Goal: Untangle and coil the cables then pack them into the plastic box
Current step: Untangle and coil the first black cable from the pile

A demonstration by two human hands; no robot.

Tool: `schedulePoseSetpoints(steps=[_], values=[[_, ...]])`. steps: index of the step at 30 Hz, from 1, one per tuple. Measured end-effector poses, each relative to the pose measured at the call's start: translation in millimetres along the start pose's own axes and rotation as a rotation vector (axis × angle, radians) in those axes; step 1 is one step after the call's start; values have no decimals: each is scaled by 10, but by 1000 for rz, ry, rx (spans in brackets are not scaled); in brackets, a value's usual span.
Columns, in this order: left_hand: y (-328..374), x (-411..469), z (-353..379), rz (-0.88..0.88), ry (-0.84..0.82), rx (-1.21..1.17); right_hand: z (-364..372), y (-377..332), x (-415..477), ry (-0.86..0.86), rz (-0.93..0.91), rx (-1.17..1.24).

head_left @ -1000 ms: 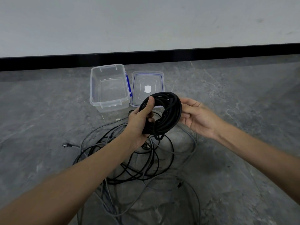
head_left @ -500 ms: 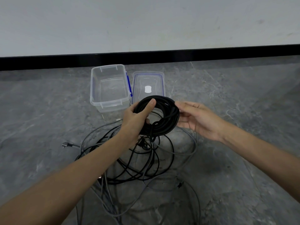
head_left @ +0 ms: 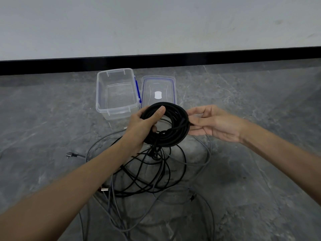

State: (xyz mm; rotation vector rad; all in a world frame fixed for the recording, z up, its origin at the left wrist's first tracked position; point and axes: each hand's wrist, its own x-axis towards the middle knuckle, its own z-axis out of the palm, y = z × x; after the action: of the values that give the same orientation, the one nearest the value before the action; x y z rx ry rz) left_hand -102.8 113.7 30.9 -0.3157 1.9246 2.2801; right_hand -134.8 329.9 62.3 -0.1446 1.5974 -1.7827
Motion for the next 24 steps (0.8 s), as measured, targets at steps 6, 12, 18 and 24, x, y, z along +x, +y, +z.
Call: schedulePoseSetpoints(steps=[6,12,18,24], values=[[-1,1,-9,-20,-16,-7,-26,30,31,12,-30,-47],[-17,-10,3,-95,-36,-85,-40,84,53,39,-51,5],[-14,-21,2,-173,-85,-177,-46,113,58,3,-26,155],[-4,-10,24,-173,-116,-215,25,201,121,44,-45,324]])
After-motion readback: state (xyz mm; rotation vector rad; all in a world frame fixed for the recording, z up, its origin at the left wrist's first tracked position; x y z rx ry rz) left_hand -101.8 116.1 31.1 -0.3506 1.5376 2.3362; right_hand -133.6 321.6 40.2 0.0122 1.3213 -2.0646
